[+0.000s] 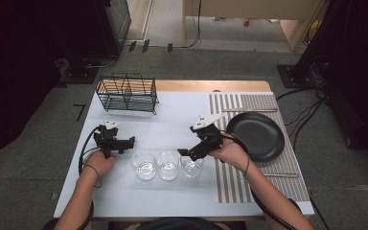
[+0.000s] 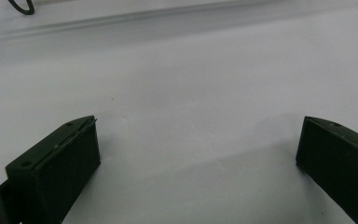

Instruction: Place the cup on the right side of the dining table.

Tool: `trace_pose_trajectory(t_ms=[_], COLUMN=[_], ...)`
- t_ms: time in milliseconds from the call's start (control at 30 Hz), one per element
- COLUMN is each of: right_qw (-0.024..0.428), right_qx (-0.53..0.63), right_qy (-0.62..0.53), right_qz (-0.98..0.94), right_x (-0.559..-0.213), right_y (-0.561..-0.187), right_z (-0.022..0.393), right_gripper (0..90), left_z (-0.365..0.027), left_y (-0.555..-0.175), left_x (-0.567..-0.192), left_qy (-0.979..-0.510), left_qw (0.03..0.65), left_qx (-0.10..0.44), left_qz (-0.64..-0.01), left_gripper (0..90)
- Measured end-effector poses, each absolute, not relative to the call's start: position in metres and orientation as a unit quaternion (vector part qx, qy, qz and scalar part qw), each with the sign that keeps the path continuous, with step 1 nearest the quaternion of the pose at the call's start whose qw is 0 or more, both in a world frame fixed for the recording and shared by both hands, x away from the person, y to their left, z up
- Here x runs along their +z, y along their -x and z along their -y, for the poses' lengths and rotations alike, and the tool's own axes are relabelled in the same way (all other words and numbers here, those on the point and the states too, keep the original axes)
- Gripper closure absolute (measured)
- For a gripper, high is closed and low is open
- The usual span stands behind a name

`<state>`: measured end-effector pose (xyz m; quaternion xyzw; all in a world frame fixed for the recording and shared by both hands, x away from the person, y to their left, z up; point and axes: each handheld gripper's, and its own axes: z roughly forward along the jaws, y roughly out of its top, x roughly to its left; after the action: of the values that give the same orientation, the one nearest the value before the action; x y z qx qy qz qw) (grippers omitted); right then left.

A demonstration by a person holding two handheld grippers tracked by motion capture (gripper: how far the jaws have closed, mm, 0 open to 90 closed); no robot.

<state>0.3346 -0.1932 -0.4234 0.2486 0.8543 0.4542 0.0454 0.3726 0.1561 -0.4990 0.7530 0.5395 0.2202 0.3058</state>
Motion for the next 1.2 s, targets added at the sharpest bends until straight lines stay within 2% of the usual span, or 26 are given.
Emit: trace_pose_trajectory(t_ms=[400,1200], right_qw=[0.042,0.006], right_qx=[0.441,0.427], right_qy=[-0.21,-0.162], right_qz=[-0.872,-0.89], right_x=[-0.428,-0.433], right_y=[-0.329,-0.322], right_z=[0.189,0.184], right_gripper=[0.0,0.0], left_z=[-0.156,-0.156], left_y=[-0.373,-0.373], left_x=[-0.499,-0.499], left_qy=[-0.753,-0.753], left_qw=[0.306,0.306], left_qx=[0.22,0.22], left_qz=[-0.539,-0.54], left_gripper=[0.0,0.0])
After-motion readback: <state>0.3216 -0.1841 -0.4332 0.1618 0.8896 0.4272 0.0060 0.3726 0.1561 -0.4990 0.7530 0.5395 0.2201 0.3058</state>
